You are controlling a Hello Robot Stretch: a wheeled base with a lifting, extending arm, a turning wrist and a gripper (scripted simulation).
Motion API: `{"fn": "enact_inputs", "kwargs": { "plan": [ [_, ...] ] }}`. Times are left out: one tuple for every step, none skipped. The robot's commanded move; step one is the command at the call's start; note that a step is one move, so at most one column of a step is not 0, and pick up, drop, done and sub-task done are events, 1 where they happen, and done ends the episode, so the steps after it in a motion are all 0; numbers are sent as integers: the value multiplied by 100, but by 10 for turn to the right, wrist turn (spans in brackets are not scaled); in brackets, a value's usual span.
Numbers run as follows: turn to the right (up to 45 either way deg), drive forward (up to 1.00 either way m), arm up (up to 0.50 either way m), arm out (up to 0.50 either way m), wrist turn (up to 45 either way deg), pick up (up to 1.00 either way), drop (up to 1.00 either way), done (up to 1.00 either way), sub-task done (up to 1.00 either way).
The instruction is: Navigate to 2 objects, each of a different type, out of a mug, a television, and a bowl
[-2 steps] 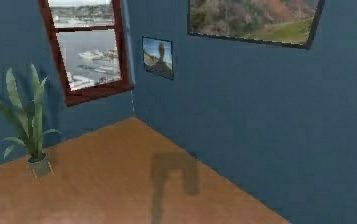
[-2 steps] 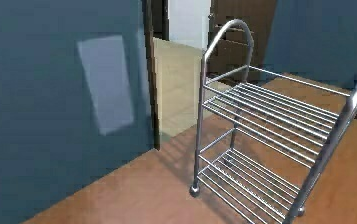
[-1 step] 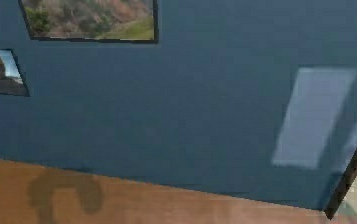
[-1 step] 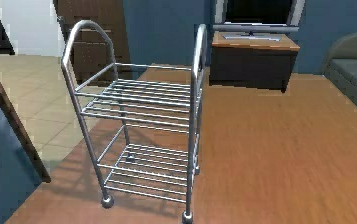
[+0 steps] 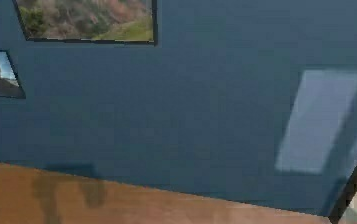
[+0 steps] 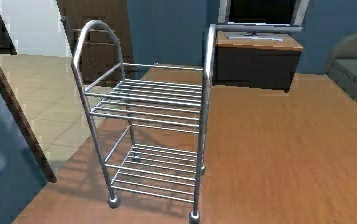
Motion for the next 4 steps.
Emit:
{"fn": "enact_inputs", "kwargs": {
  "plan": [
    [-450,0,0,0,0,0,0,0,0],
    [-450,0,0,0,0,0,0,0,0],
    [-60,0,0,0,0,0,0,0,0],
    [0,40,0,0,0,0,0,0,0]
  ]
}}
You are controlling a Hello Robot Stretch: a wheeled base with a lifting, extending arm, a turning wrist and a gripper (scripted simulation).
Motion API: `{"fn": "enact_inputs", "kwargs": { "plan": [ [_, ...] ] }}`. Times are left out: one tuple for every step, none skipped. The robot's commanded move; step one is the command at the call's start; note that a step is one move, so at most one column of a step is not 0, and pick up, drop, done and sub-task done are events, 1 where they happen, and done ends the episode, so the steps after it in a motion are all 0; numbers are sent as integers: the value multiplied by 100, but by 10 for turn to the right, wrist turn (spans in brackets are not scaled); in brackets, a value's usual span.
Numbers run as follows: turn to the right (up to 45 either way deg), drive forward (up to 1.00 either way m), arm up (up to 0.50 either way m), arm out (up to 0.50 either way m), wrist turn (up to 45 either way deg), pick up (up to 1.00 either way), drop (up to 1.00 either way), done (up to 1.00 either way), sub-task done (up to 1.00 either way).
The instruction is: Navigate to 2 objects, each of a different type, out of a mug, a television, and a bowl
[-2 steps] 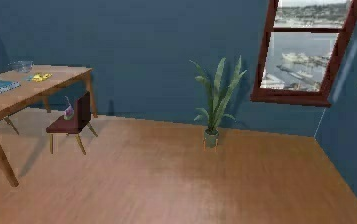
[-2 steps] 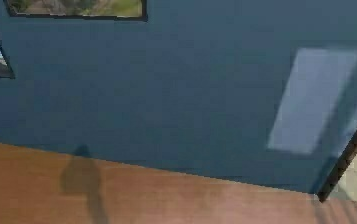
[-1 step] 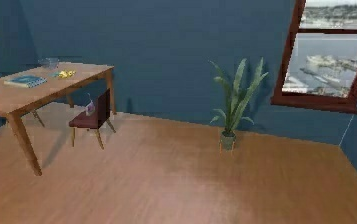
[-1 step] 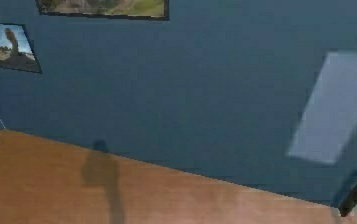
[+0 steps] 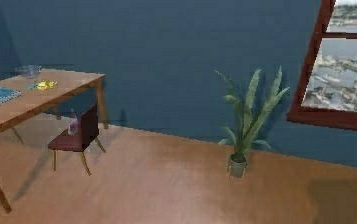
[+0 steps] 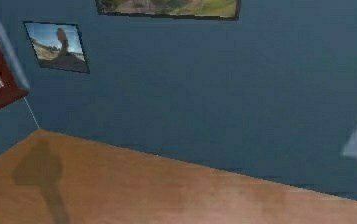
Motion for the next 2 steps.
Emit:
{"fn": "enact_inputs", "kwargs": {
  "plan": [
    [-60,0,0,0,0,0,0,0,0],
    [0,100,0,0,0,0,0,0,0]
  ]
}}
